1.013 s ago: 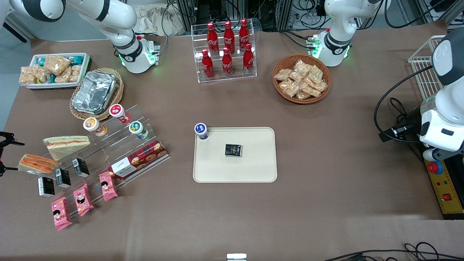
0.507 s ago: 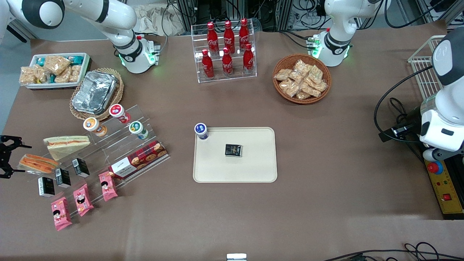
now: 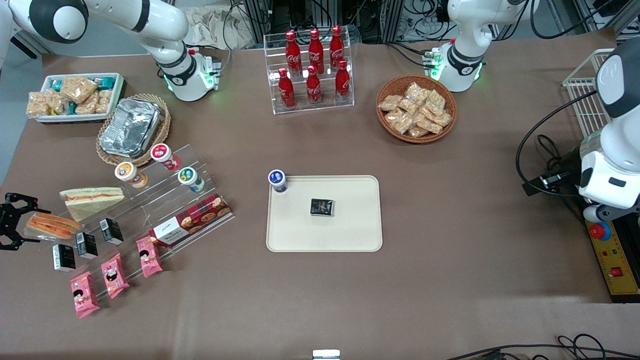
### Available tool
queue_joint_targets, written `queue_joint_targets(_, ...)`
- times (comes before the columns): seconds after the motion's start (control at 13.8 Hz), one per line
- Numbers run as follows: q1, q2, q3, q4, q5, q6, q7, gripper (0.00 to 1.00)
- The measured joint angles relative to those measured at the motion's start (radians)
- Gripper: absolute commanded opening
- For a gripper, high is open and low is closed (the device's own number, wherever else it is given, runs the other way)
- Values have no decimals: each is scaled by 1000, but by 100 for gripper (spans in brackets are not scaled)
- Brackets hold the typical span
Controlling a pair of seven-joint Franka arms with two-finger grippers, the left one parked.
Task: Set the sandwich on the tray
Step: 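Close the right gripper on the plastic-wrapped sandwich, then lift the wrapped sandwich up out of the rack with the right gripper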
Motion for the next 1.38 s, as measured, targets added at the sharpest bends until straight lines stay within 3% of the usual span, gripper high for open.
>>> queue_joint_targets(0.07,-1,1,0,0,2,3,20,35)
queue_joint_targets(0.14,-3,1,0,0,4,4,30,33)
queue_joint_targets(0.72,-31,-19,1,8,18,2,10,35)
queue_joint_targets(1.16,-25,-170,69,18,19,-54,1,34)
queue_joint_targets(1.38,3,-208,96,17,11,-98,-133,34)
